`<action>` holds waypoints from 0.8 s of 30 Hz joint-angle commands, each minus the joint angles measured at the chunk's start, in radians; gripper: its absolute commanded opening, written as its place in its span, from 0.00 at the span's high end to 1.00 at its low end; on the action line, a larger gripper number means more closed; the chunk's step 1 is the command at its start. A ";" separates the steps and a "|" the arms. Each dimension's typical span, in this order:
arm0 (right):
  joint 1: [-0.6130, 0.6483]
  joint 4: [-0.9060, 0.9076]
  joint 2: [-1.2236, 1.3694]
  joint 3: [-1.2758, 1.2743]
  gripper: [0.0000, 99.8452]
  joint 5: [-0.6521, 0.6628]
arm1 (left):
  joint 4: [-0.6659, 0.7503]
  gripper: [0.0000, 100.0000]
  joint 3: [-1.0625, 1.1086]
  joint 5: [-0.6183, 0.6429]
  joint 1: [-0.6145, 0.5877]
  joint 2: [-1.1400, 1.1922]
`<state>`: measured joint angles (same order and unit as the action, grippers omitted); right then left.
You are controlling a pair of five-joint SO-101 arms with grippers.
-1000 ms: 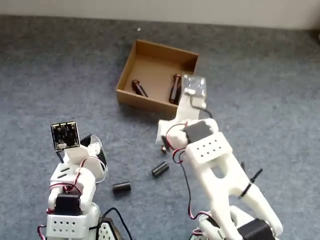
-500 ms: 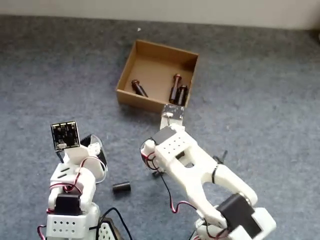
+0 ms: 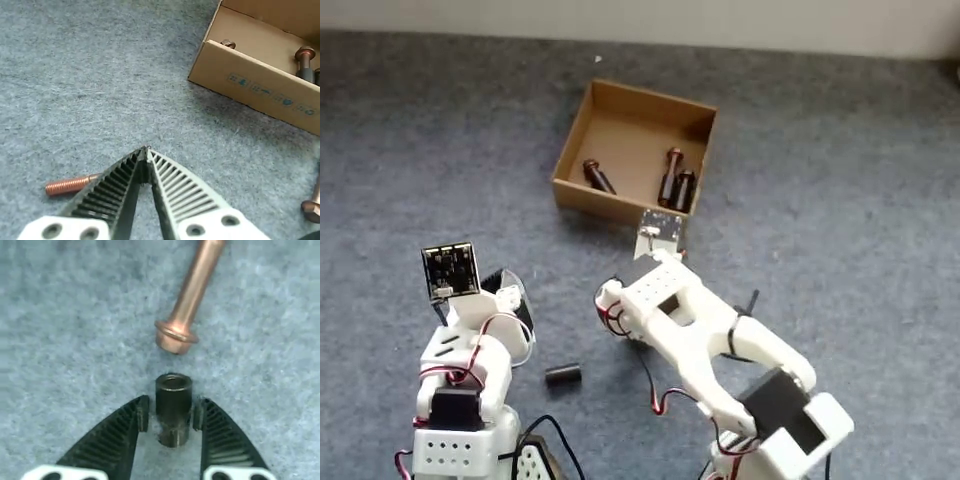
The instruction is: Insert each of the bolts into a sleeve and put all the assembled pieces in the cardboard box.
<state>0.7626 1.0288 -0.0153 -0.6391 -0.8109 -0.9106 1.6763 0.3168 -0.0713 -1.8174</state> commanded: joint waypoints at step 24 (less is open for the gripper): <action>-0.122 -0.116 -0.593 -0.318 1.00 0.338 | -0.002 0.99 0.012 -0.011 -0.010 -0.005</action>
<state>0.7196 0.9966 -0.4680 -0.9014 -0.4841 -0.9106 1.6763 0.3168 -0.0713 -1.8174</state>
